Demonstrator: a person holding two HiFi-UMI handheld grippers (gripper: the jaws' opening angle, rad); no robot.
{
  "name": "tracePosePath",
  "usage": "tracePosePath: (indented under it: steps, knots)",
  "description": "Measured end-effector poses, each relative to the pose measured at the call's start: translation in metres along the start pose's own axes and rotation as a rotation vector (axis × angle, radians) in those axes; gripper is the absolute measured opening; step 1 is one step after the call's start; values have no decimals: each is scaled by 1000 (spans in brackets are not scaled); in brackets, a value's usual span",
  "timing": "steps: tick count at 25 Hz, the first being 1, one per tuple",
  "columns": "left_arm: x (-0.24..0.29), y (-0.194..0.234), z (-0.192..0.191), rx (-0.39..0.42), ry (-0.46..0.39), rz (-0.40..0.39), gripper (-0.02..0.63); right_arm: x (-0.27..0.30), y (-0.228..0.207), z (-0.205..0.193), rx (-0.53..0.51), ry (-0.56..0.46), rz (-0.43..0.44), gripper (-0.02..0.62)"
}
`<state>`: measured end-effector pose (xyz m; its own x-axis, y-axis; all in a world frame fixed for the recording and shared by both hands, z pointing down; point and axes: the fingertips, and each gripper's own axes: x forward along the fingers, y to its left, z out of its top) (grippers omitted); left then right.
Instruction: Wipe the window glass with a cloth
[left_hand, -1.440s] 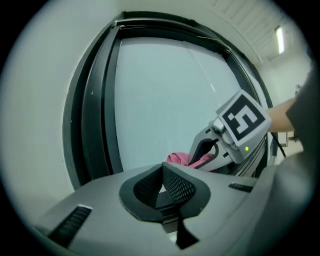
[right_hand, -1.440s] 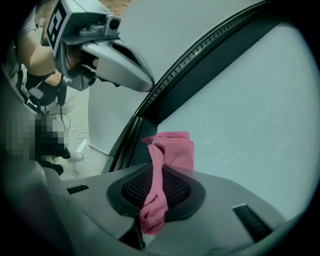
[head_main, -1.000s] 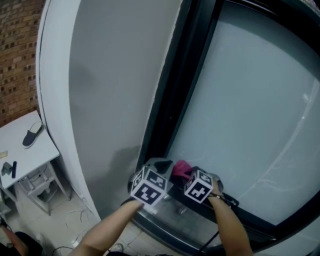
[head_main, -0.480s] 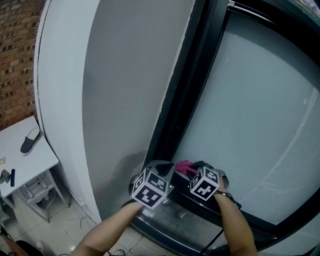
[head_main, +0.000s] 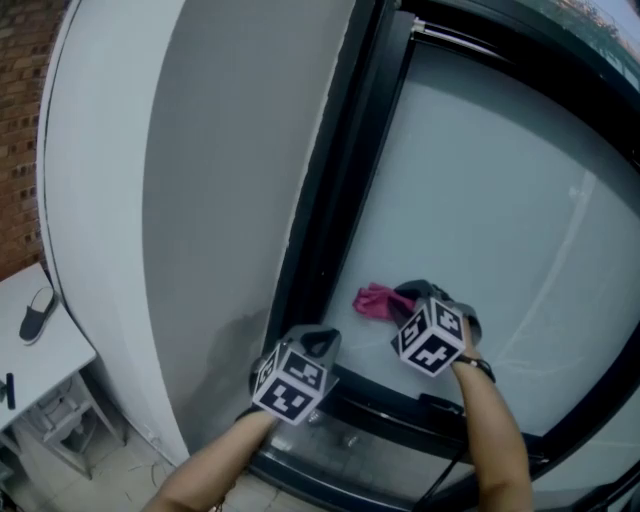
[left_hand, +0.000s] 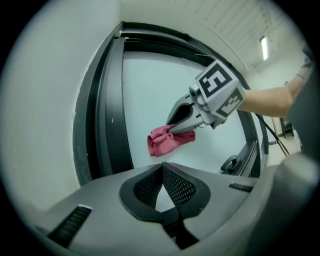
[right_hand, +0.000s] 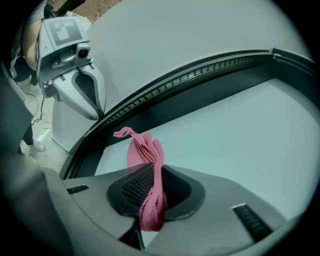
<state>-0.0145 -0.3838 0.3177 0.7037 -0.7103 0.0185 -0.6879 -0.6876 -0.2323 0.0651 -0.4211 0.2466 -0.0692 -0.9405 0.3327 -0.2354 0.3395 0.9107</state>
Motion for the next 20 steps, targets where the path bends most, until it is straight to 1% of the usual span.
tracePosePath:
  steps: [3,6,11,13,17,20]
  knots:
    - [1,3,14,27,-17,-8,8,-12,-32,8,-12,-8,-50,54]
    - [4,8,38,43,-56,-10,8,-27,-65,16,-11,-22,-108,54]
    - [8,14,70,31,-116,-39,8,-48,-110,34,6,-66,-212,54]
    - [8,17,81,36,-140,-47,8,-56,-129,40,27,-89,-271,54]
    - [7,20,103,61,-187,-54,8,-74,-174,49,89,-143,-416,54]
    - [6,23,114,66,-216,-68,8,-88,-209,60,100,-181,-528,54]
